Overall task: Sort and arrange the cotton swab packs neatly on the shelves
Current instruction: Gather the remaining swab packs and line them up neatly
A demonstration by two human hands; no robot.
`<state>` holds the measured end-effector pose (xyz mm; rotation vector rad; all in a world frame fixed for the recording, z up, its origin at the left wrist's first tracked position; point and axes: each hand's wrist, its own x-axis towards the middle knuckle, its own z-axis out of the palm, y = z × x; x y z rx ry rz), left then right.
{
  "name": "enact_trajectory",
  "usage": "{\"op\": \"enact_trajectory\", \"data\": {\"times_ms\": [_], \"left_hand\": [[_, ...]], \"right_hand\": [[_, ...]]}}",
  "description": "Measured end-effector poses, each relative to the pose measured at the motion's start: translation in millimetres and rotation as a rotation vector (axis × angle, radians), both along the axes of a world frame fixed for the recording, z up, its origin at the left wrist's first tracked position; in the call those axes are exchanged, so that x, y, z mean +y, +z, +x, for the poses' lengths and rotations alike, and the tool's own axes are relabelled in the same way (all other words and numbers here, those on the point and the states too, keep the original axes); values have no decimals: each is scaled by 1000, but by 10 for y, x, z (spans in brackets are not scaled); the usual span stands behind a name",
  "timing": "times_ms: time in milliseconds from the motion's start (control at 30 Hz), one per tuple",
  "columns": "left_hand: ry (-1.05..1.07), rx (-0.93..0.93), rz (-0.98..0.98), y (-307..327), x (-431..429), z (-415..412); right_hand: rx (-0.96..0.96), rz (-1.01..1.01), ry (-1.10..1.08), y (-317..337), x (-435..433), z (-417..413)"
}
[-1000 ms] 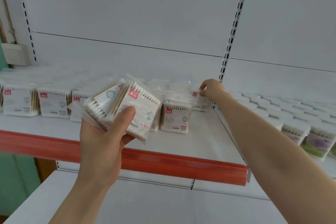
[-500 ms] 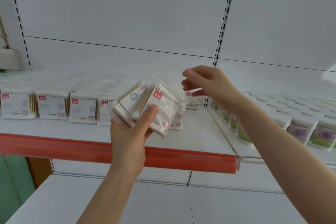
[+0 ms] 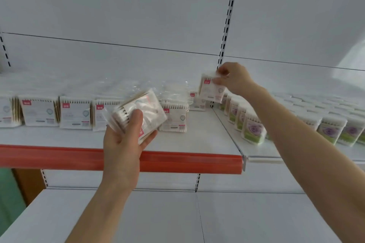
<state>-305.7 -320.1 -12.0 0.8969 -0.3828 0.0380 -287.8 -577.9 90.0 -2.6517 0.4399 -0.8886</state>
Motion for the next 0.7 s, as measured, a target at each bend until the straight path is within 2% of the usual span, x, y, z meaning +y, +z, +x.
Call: {"op": "enact_trajectory", "data": {"times_ms": [100, 267, 433, 567, 633, 700], "left_hand": [[34, -26, 81, -37, 71, 27], [43, -32, 126, -67, 132, 90], [71, -48, 160, -65, 126, 144], [-10, -47, 207, -44, 91, 173], [-47, -54, 223, -18, 83, 182], [-56, -74, 251, 1, 75, 209]], "right_hand": [[175, -81, -3, -167, -38, 320], [244, -104, -43, -398, -190, 693], [193, -29, -38, -548, -302, 894], [233, -35, -14, -504, -317, 862], [173, 1, 20, -397, -267, 764], [31, 20, 59, -246, -153, 599]]}}
